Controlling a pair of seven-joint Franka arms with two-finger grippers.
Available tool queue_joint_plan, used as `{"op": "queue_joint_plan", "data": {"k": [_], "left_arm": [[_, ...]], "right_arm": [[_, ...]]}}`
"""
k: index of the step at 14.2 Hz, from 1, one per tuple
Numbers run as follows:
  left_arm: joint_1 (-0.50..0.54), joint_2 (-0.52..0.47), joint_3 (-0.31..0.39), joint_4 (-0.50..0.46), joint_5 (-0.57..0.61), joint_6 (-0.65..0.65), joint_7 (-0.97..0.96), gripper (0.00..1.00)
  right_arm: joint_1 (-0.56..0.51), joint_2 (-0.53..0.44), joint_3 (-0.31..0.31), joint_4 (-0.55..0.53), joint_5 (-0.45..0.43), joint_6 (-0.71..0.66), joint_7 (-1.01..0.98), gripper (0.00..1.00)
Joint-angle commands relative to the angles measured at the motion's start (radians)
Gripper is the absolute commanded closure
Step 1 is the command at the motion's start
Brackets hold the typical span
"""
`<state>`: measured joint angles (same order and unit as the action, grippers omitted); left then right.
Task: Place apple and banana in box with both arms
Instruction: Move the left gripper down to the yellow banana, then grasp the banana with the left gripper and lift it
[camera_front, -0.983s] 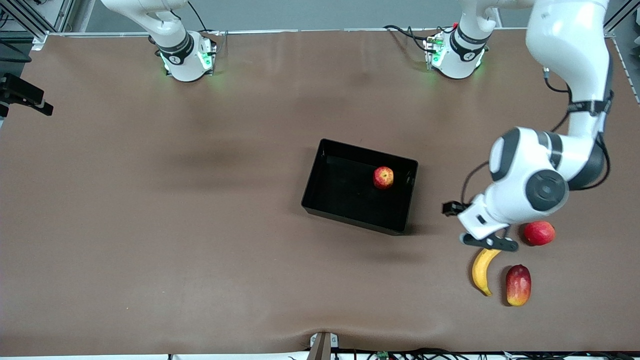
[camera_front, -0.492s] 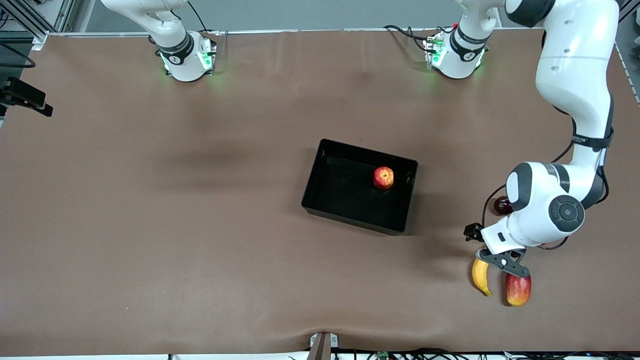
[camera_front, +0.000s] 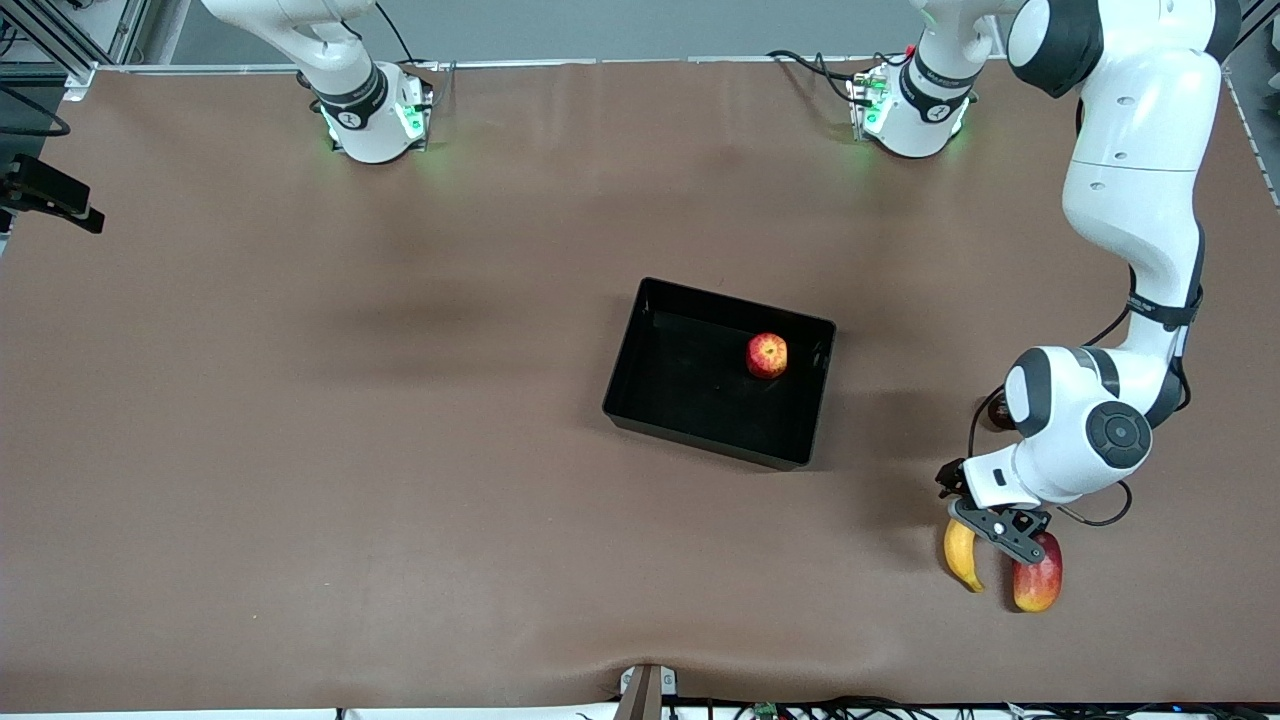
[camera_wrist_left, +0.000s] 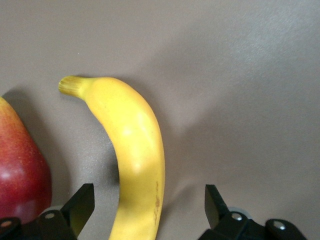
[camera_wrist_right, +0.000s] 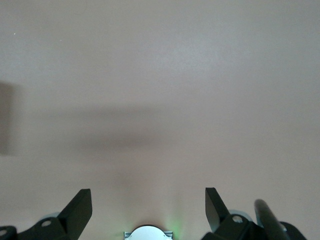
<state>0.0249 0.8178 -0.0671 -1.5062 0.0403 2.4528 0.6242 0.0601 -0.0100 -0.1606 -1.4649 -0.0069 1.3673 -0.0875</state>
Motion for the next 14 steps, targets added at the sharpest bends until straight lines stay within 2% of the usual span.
{"op": "queue_joint_plan", "data": {"k": [1, 2, 3, 7, 14], "left_arm": [[-0.003, 0.007, 0.001, 0.015, 0.013, 0.012, 0.022, 0.66], [-0.010, 0.003, 0.001, 0.015, 0.013, 0.012, 0.028, 0.90], [-0.011, -0.003, 0.001, 0.015, 0.015, 0.012, 0.031, 1.00], [-0.034, -0.051, -0.003, 0.014, 0.015, -0.041, 0.032, 1.00], [-0.127, -0.239, -0.008, 0.014, 0.012, -0.342, -0.029, 1.00]], "right_arm": [[0.003, -0.005, 0.000, -0.006, -0.013, -0.004, 0.008, 0.00], [0.001, -0.004, -0.002, -0.006, -0.013, -0.010, 0.008, 0.00], [0.001, -0.004, -0.002, -0.006, -0.013, -0.008, 0.008, 0.00], [0.001, -0.004, -0.002, -0.006, -0.011, -0.010, 0.008, 0.00], [0.000, -0.004, -0.002, -0.006, -0.011, -0.010, 0.008, 0.00]]}}
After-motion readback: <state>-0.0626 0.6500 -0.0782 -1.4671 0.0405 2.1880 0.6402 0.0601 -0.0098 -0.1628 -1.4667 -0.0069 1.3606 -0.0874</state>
